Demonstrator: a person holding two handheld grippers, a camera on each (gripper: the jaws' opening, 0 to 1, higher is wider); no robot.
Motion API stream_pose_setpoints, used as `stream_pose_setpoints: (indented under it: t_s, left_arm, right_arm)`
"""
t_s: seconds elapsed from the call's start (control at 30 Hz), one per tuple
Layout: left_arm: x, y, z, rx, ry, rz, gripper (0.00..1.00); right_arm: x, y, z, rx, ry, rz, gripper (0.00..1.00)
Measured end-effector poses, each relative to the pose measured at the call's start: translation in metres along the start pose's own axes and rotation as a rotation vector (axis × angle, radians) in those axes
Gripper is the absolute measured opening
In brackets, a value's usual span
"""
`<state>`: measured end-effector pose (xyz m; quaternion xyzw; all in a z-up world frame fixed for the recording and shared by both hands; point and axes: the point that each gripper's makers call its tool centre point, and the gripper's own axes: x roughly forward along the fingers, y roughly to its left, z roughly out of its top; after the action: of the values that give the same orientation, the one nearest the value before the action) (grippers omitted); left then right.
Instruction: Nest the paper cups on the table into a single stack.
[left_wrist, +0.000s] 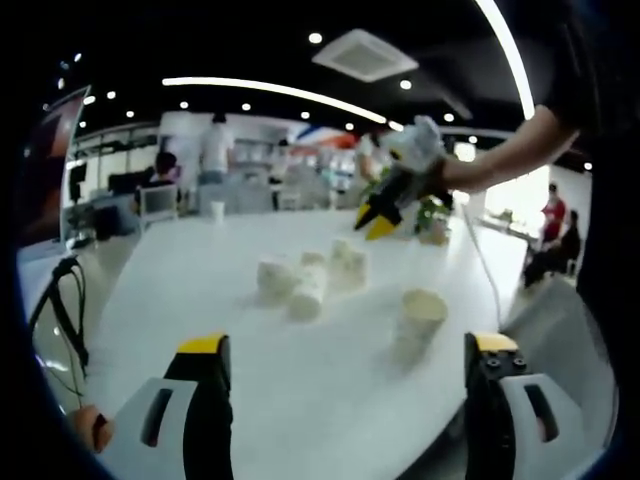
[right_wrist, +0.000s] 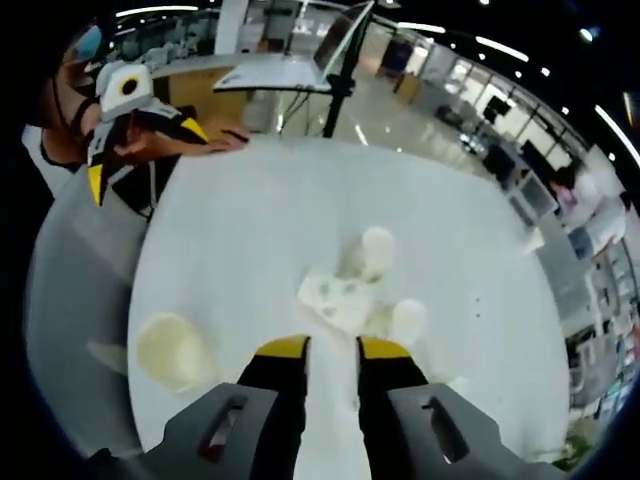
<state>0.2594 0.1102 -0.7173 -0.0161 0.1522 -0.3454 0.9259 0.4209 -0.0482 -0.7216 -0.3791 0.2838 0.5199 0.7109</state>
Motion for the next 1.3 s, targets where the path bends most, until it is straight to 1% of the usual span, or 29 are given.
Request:
stream_pose_setpoints:
  t_s: [0.17,0.6,0.73,0.87,1.3]
  left_arm:
    - [0.000,0.001,-0.002,-0.004,0.003,0.006,0.97]
    - [-0.001,0.003,-0.009,-0.018,0.014,0.019,0.97]
    - [-0.002,0.005,-0.010,-0.023,0.012,0.026,0.97]
    - [-0.003,0.008,-0.008,-0.021,0.007,0.034,0.97]
    - [-0.003,0.014,-0.009,-0.023,0.023,0.037,0.97]
  right_arm:
    - [0.010,-0.009,-0.001,-0.003,0.003,0.004,0.14]
    - [0.032,-0.016,-0.007,-0.009,0.024,0.026,0.14]
    - [0.040,-0.022,-0.009,0.002,0.031,0.029,0.14]
    - [0.048,-0.023,-0.012,0.009,0.040,0.039,0.14]
    - [0.068,-0.026,-0.018,0.008,0.065,0.058,0.12]
